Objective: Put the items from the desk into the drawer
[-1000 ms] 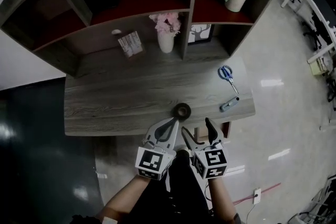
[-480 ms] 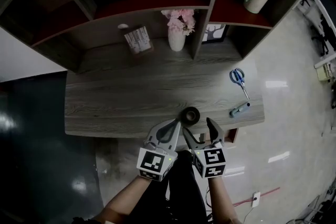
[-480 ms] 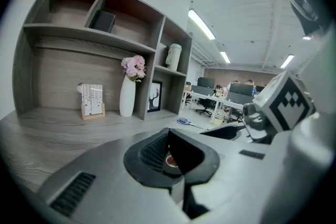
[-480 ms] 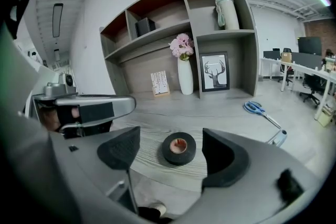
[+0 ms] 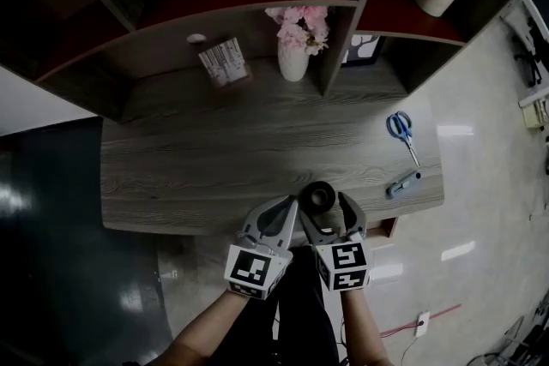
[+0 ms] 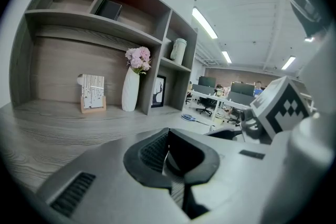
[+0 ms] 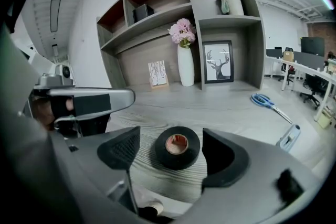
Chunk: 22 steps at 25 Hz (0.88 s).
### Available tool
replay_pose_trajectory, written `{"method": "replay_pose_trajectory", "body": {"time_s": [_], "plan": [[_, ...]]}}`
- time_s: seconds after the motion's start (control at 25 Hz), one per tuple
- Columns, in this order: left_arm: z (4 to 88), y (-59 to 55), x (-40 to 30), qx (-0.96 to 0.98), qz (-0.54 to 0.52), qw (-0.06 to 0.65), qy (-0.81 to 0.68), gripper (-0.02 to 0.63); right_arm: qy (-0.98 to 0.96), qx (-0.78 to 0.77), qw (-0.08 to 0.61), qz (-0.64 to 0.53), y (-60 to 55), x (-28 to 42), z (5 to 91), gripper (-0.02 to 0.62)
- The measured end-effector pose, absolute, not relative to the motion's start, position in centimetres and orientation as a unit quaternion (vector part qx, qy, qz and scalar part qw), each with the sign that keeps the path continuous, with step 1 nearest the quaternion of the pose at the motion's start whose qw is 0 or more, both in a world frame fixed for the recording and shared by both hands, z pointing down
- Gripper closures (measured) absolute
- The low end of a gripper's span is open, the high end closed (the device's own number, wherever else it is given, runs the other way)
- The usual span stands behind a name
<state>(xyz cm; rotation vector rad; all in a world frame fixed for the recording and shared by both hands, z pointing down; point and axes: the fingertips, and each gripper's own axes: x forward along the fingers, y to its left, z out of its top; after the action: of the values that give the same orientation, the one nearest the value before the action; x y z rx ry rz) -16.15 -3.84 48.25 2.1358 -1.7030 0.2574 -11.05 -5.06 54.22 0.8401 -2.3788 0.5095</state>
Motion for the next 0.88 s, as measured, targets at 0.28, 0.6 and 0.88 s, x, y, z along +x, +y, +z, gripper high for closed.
{"method": "replay_pose_trajectory", "body": {"time_s": [0.28, 0.6, 0.88], "plan": [[49.6, -4.5, -16.5, 0.771, 0.074, 0.197, -0.601, 0.597, -0.879, 0.317, 0.303, 0.185, -6.0, -11.7, 56.5, 0.242], [51.2, -4.7, -17.2, 0.767, 0.095, 0.21, -0.599, 0.597, -0.86, 0.336, 0.34, 0.179, -6.5, -11.9, 58.4, 0.244], [51.2, -4.6, -17.1, 0.766, 0.083, 0.211, -0.601, 0.597, -0.849, 0.339, 0.363, 0.179, -6.6, -11.9, 58.9, 0.244]]}}
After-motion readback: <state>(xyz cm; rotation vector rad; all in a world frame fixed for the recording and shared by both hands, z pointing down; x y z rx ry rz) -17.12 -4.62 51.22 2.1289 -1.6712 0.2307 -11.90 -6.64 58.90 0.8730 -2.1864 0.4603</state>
